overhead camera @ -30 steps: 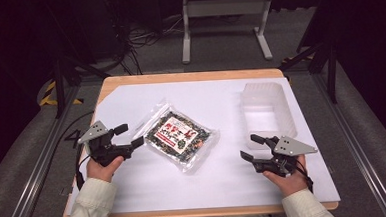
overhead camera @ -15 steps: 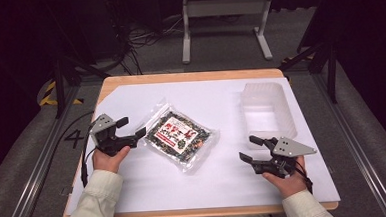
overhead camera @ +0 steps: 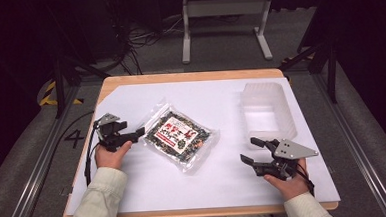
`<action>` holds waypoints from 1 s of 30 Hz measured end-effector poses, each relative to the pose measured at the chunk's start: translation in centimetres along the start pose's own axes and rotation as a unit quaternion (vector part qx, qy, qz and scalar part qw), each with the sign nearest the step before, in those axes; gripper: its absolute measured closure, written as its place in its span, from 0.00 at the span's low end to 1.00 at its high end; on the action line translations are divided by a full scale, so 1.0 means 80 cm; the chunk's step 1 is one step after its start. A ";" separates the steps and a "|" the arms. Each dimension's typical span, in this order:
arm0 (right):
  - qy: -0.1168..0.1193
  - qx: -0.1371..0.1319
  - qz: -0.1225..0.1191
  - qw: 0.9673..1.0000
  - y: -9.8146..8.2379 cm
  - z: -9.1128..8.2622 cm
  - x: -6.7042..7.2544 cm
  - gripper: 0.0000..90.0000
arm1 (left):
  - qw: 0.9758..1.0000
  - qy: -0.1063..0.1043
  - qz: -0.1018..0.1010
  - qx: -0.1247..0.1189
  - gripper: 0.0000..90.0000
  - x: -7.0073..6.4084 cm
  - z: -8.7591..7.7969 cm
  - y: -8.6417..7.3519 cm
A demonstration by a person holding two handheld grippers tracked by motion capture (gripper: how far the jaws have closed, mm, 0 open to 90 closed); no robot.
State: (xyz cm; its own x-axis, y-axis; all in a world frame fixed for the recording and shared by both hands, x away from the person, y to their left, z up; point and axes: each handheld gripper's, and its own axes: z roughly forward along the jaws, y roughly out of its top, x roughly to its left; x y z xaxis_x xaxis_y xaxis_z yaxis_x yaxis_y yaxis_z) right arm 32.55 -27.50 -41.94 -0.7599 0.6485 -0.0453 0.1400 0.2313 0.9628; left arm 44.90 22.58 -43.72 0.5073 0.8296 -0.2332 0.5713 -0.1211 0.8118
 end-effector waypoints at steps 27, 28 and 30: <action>-0.003 0.004 -0.007 1.000 -0.001 -0.005 0.003 0.35 | 0.997 -0.021 -0.039 0.069 0.46 0.012 0.022 -0.009; -0.003 0.004 -0.007 1.000 -0.001 -0.005 0.003 0.35 | 0.996 -0.025 -0.041 0.070 0.47 0.012 0.022 -0.009; -0.002 0.004 -0.007 1.000 -0.001 -0.005 0.004 0.35 | 0.996 -0.034 -0.043 0.074 0.51 0.012 0.021 -0.009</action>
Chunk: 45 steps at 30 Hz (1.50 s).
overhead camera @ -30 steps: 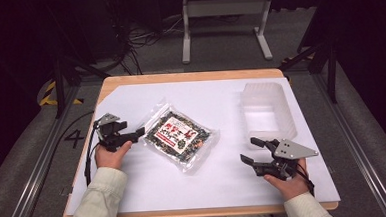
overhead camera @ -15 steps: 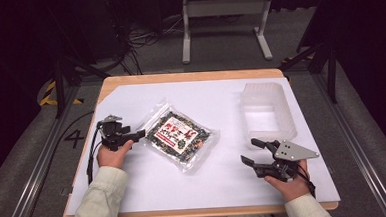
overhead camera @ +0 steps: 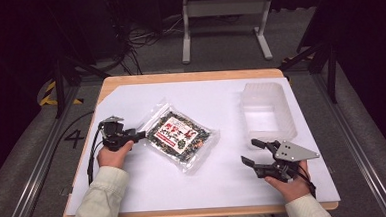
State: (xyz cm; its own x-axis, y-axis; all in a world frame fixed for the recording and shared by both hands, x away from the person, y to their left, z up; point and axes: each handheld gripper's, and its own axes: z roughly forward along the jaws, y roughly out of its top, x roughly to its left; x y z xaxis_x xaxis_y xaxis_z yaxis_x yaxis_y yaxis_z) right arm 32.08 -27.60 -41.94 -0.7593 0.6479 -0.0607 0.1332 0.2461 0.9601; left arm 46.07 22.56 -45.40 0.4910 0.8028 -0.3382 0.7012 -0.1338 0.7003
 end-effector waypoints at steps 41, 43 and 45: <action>-0.002 -0.003 -0.006 1.000 0.002 0.000 0.000 0.35 | 0.999 -0.035 0.020 -0.024 1.00 -0.014 -0.023 0.006; -0.003 -0.005 -0.006 1.000 0.003 -0.001 0.000 0.35 | 0.998 -0.044 0.029 -0.037 1.00 -0.020 -0.031 0.011; -0.002 -0.006 -0.006 1.000 0.004 -0.002 0.000 0.36 | 0.997 -0.049 0.037 -0.052 1.00 -0.025 -0.040 0.016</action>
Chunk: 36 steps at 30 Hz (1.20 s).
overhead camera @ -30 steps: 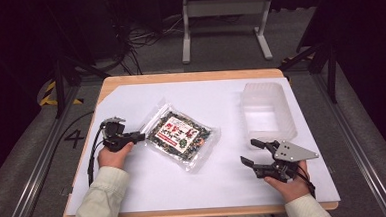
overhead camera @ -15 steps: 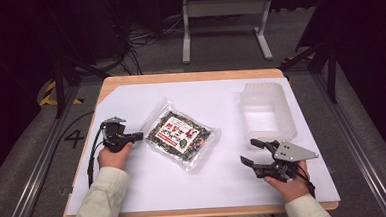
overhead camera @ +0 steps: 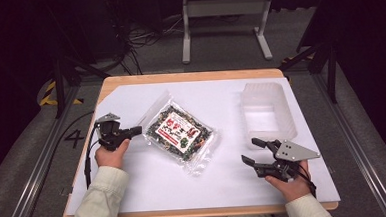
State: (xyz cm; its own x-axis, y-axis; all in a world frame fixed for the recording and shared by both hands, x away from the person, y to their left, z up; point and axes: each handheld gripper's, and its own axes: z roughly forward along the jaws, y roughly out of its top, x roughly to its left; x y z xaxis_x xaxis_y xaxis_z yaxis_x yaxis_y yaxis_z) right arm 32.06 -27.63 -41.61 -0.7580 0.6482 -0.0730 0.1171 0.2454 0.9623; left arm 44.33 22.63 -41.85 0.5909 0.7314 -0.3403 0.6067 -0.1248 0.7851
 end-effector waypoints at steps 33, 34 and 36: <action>0.023 -0.050 -0.002 0.998 0.051 0.000 0.001 0.42 | 0.967 -0.082 0.188 -0.151 1.00 -0.136 -0.117 0.062; 0.026 -0.052 -0.004 0.998 0.054 0.001 0.001 0.42 | 0.965 -0.082 0.196 -0.151 1.00 -0.140 -0.121 0.063; 0.034 -0.057 -0.008 0.998 0.065 0.006 0.002 0.41 | 0.964 -0.083 0.201 -0.152 1.00 -0.142 -0.124 0.063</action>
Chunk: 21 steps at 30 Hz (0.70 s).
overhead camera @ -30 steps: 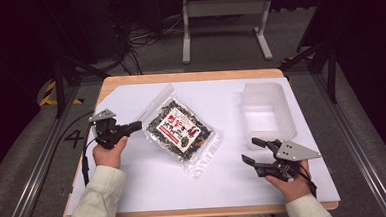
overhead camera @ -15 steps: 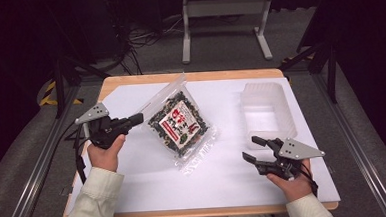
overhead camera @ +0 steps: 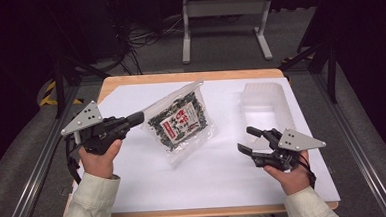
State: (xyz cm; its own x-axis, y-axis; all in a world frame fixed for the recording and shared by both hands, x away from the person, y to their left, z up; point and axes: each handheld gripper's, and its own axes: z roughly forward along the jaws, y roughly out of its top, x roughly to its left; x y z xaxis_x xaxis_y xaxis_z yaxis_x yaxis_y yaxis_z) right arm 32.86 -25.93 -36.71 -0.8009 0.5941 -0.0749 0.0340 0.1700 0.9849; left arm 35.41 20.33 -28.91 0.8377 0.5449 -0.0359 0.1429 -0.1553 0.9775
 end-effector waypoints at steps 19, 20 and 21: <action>0.080 -0.007 0.005 0.997 0.067 0.054 0.004 0.38 | 0.998 -0.052 0.015 -0.016 1.00 -0.015 -0.019 0.018; 0.083 -0.003 0.003 0.997 0.069 0.057 0.004 0.38 | 0.998 -0.053 0.015 -0.017 1.00 -0.016 -0.019 0.018; 0.085 0.001 0.001 0.996 0.070 0.059 0.003 0.38 | 0.998 -0.054 0.016 -0.018 1.00 -0.016 -0.019 0.019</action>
State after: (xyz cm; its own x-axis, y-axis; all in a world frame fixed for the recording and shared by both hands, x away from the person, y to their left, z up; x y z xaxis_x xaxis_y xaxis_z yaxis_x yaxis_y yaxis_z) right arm 35.66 -21.09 -31.96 -0.8907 0.4525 -0.0442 0.0375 0.1701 0.9847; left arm 33.71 20.66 -27.06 0.8941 0.4472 -0.0257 0.0984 -0.1403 0.9852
